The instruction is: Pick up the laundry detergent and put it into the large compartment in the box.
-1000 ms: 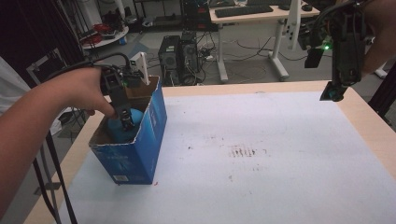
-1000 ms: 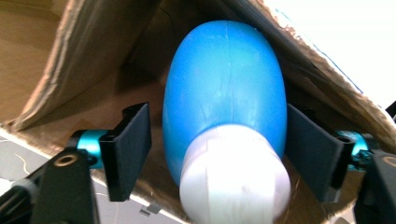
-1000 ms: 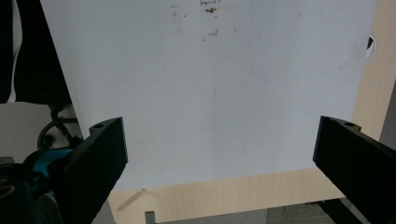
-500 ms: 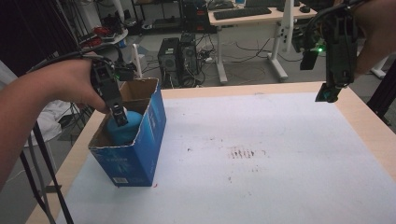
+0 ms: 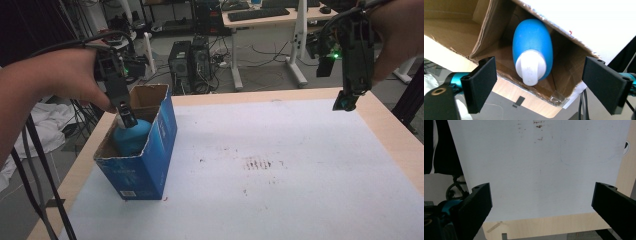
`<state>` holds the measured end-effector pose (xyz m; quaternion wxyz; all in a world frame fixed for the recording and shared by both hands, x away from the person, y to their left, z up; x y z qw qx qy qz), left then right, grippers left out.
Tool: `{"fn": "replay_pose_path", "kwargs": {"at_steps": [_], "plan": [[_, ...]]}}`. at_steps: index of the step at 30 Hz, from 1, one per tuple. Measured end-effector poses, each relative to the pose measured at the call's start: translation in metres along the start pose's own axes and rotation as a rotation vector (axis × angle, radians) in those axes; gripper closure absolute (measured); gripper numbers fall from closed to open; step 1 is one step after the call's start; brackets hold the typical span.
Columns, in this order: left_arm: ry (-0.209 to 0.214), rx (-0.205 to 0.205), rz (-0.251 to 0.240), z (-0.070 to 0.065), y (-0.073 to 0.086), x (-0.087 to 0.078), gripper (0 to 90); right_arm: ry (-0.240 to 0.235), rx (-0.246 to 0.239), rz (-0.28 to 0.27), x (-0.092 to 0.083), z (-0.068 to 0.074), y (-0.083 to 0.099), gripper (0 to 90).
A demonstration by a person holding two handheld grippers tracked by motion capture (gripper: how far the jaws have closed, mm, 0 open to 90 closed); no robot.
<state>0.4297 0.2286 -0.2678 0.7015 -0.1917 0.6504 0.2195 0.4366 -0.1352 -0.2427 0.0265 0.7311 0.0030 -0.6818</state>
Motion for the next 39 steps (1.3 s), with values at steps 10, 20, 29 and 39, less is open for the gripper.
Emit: {"fn": "replay_pose_path", "kwargs": {"at_steps": [10, 20, 29, 39], "plan": [[0.002, 0.09, -0.01, -0.02, -0.019, -0.017, 6.8, -0.005, 0.001, 0.002, 0.0, 0.0, 0.0, 2.0], [0.002, 0.27, -0.026, -0.054, -0.049, -0.016, 1.7, -0.004, 0.009, 0.004, 0.001, -0.001, 0.002, 2.0], [0.026, 0.418, -0.034, -0.088, -0.082, 0.009, 1.7, -0.007, 0.005, 0.004, 0.001, -0.001, -0.001, 2.0], [0.071, 0.461, -0.034, -0.099, -0.091, 0.038, 1.7, -0.006, 0.018, 0.009, -0.001, 0.003, -0.001, 2.0]]}}
Point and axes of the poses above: each handheld gripper's, and its own axes: x roughly forward along the jaws, y roughly out of its underside, z roughly to its left, the point moved 6 cm from there along x, roughly forward along the jaws, and after that the axes turned 3 degrees about -x, right-handed, at the moved point
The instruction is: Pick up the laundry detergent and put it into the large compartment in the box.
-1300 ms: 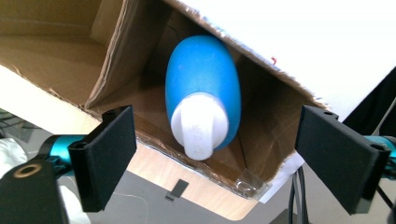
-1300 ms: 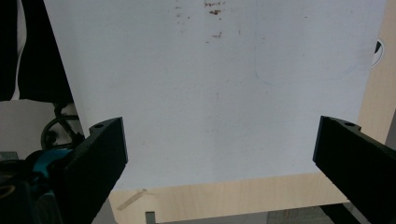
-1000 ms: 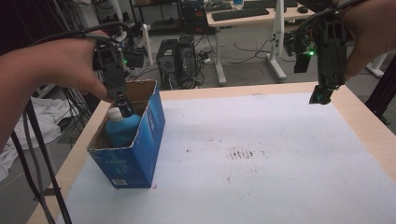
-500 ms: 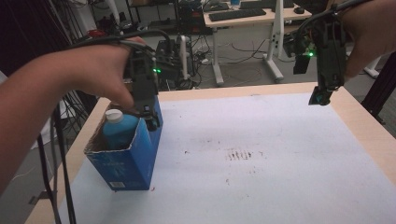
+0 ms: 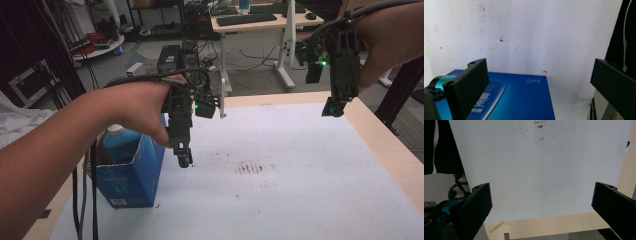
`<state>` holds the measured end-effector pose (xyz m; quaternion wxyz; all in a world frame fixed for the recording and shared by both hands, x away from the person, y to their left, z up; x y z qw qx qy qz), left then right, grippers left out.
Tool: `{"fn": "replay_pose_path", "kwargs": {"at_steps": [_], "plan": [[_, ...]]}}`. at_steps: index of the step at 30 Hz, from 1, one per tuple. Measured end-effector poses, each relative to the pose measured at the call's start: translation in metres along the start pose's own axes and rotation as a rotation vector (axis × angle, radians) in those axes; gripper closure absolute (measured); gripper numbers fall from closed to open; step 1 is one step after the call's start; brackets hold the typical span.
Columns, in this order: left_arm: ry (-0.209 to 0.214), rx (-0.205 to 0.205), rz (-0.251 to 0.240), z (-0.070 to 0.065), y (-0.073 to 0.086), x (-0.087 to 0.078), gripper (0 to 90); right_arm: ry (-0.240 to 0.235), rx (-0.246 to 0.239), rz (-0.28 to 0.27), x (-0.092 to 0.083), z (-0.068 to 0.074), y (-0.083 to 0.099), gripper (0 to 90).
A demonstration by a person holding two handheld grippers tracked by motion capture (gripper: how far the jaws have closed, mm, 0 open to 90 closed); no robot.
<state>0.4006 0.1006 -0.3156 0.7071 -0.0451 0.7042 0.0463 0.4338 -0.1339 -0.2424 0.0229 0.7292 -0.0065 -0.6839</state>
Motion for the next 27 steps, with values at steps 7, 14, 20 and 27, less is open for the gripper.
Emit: {"fn": "replay_pose_path", "kwargs": {"at_steps": [7, 14, 20, 27], "plan": [[0.01, -0.005, -0.02, 0.002, -0.005, 0.01, 1.7, -0.002, -0.013, 0.005, 0.001, 0.001, -0.002, 2.0], [0.014, -0.007, -0.012, 0.004, -0.007, 0.014, 1.7, 0.011, -0.009, -0.014, -0.006, -0.002, 0.001, 2.0], [0.021, -0.006, -0.018, 0.005, -0.01, 0.015, 1.7, 0.012, 0.0, -0.012, -0.005, -0.004, 0.005, 2.0], [0.013, -0.007, -0.025, 0.006, -0.011, 0.014, 1.7, 0.01, -0.005, -0.006, -0.003, -0.004, 0.004, 2.0]]}}
Point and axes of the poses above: each handheld gripper's, and its own axes: x roughly forward along the jaws, y roughly out of its underside, z roughly to its left, the point moved 6 cm from there along x, roughly forward along the jaws, and after that the axes turned 3 degrees about -x, right-handed, at the moved point
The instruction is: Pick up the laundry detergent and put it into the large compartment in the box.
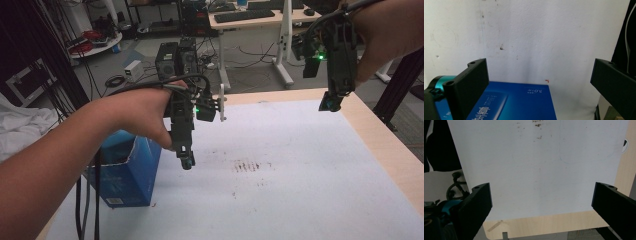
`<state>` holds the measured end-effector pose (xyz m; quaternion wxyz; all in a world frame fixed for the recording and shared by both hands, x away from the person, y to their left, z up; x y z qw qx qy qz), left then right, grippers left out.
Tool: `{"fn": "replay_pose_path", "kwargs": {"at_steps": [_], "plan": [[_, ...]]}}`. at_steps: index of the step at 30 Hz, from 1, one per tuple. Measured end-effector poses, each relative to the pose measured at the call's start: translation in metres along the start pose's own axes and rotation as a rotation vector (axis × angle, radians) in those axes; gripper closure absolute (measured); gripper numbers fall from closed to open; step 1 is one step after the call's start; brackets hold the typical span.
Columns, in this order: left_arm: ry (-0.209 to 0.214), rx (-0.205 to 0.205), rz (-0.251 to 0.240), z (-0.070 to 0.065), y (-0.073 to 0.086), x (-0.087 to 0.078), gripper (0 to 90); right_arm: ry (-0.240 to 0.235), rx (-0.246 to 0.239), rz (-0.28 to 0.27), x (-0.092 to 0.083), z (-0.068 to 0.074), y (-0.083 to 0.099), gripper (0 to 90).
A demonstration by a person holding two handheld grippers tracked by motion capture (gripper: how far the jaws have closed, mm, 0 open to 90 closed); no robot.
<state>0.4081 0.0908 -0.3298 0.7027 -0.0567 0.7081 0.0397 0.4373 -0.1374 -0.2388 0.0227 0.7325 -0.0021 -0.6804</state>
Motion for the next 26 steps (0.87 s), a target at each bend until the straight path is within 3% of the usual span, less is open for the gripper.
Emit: {"fn": "replay_pose_path", "kwargs": {"at_steps": [26], "plan": [[-0.003, -0.017, -0.014, 0.0028, 0.0051, -0.0029, 1.7, -0.007, -0.005, 0.003, 0.0013, -0.0008, -0.0028, 2.1]]}}
Point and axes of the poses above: each handheld gripper's, and its own axes: x roughly forward along the jaws, y roughly out of its underside, z roughly to its left, the point moved 6 cm from there along x, roughly forward along the jaws, and after that the axes turned 3 degrees about -x, right-handed, at the moved point
